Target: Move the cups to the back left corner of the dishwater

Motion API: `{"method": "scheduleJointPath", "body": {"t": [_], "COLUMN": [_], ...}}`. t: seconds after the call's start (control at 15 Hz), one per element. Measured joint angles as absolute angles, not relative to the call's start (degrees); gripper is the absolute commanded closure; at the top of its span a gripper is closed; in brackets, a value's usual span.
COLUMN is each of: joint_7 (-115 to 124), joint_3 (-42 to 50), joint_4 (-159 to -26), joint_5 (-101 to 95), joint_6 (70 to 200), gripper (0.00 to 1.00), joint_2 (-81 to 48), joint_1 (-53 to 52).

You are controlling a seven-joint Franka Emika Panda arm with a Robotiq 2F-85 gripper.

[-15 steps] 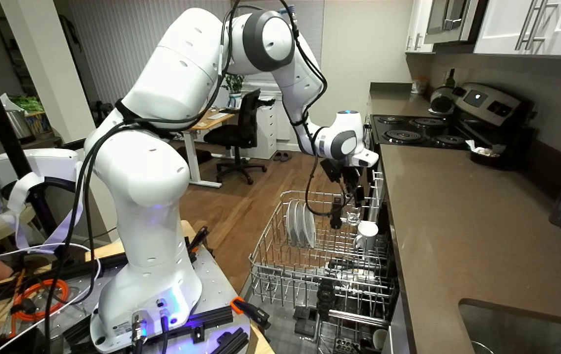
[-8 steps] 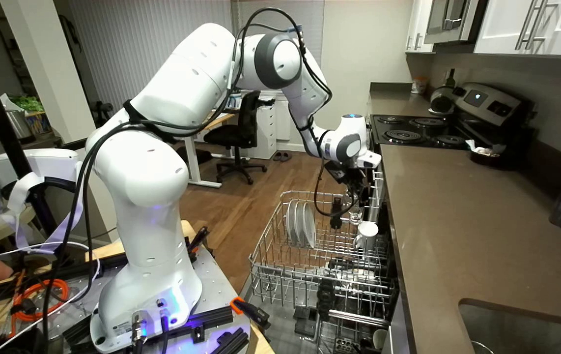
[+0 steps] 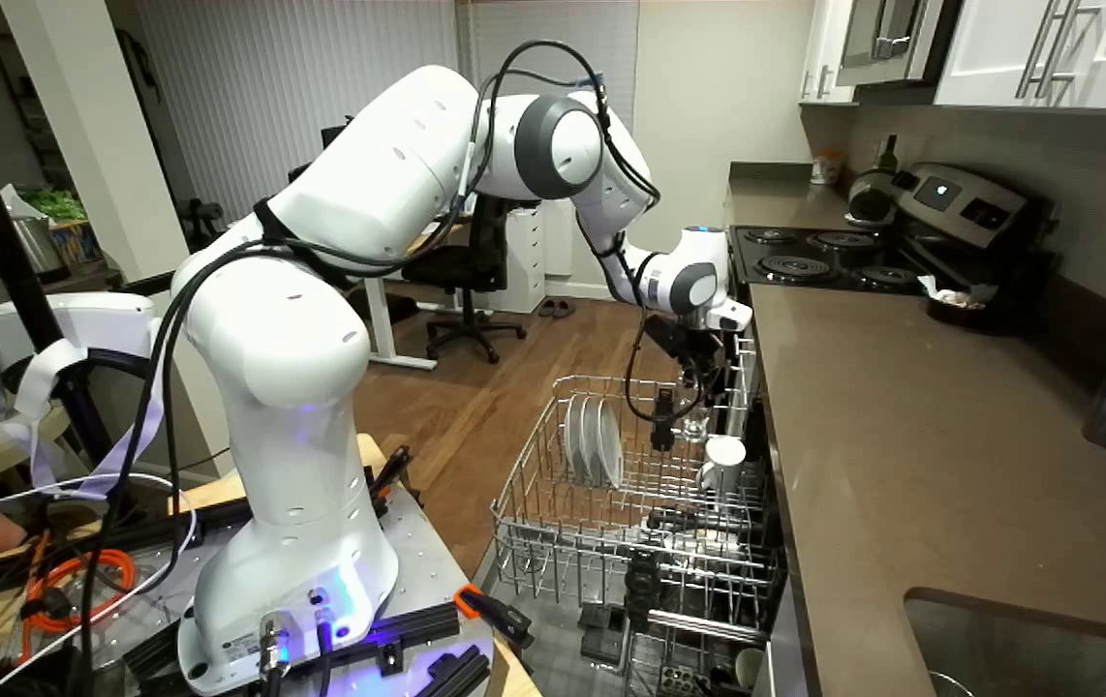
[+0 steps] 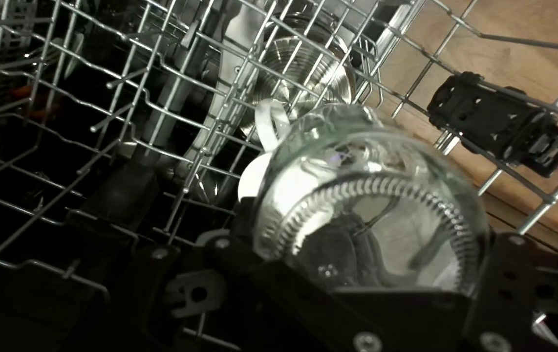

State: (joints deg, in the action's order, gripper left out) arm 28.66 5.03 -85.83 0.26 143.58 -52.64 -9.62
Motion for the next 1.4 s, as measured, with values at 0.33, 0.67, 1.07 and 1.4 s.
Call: {"method": "scheduleJointPath", "body": {"t": [0.33, 0.67, 1.07, 1.4], "joint_7": [27.93, 27.38, 27.02, 26.33], "joint_3": [3.82, 3.51, 3.5, 3.49], "joint_4": [-81.82, -78.55, -74.85, -70.99], "joint_5": [0.33, 0.33, 0.33, 0.33], "joint_6": [141.42, 141.32, 138.72, 136.59], "gripper": [0.36, 0.36, 0.36, 0.36], "joint_2": [-55.61, -58.91, -62.23, -65.17], "joint_1": [-9.22, -9.23, -9.25, -9.24]}}
